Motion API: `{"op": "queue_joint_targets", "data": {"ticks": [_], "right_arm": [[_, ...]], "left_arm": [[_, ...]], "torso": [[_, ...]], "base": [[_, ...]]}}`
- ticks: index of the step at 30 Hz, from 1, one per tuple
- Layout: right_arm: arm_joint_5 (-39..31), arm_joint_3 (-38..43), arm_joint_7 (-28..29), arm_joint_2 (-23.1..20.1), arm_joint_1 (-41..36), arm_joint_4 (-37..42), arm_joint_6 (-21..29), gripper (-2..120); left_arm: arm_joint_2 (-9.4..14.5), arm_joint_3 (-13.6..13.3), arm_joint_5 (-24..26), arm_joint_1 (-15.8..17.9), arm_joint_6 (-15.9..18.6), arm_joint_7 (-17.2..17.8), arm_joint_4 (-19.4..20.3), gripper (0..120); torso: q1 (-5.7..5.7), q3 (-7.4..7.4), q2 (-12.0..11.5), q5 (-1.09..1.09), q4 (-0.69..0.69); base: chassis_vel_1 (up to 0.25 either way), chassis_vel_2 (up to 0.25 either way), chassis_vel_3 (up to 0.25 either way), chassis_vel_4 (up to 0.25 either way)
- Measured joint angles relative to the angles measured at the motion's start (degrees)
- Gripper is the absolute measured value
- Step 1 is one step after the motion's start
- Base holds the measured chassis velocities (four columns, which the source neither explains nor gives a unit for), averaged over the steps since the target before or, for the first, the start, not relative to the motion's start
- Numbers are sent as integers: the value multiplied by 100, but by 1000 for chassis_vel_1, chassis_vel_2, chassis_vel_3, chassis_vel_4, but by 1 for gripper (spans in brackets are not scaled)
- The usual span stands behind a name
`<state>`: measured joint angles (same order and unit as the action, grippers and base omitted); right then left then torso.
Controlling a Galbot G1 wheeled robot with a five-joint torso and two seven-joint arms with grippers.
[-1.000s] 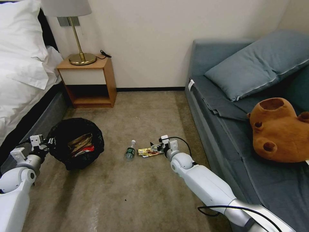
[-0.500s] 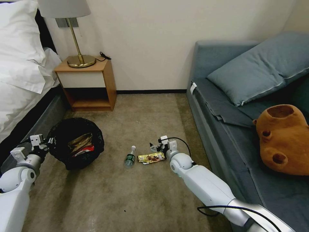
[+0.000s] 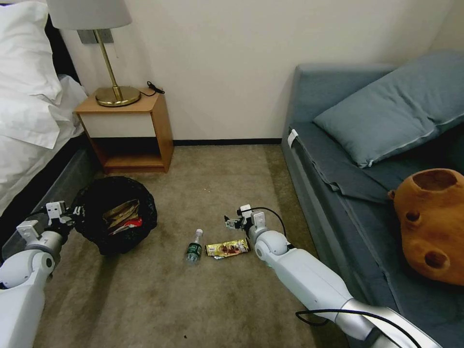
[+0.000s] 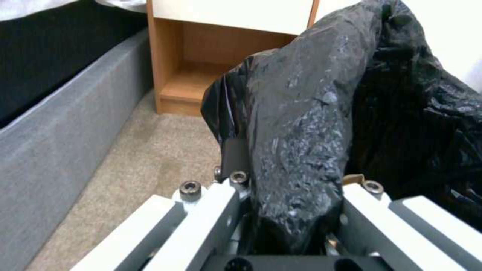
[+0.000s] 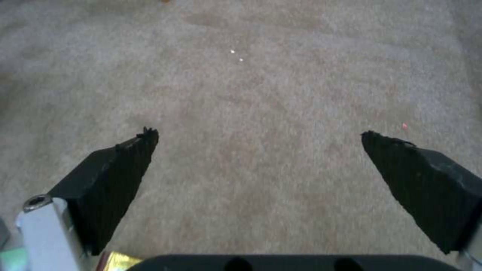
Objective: Pick up the trash bin, then pick up the garbage on the floor and place it into the trash bin.
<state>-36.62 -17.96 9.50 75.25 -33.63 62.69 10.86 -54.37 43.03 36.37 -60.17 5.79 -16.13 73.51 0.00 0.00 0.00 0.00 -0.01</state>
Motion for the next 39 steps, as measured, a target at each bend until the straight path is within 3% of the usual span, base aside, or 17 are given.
{"op": "queue_joint_targets", "data": {"ticks": [17, 30, 32, 39], "right_arm": [[200, -91, -160, -41, -78, 8, -46, 100], [2099, -534, -968, -435, -356, 278, -537, 100], [2864, -642, -1319, -553, -371, 302, -774, 100], [3392, -836, -1503, -785, -416, 351, -936, 100]], "left_arm": [[-121, 3, -80, -58, -92, -103, -133, 4], [-213, -14, -208, -113, -259, -207, -381, 4], [-245, -13, -210, -102, -332, -207, -494, 4], [-261, -12, -165, -21, -397, -181, -710, 4]], "torso": [[0, 0, 0, 1, 1], [0, 0, 0, 1, 2], [0, -1, 0, 4, 2], [-1, -1, 1, 5, 2]], "base": [[-88, 85, 89, -91], [-17, 16, 18, -17], [0, 0, 0, 0], [0, 0, 0, 0]]}}
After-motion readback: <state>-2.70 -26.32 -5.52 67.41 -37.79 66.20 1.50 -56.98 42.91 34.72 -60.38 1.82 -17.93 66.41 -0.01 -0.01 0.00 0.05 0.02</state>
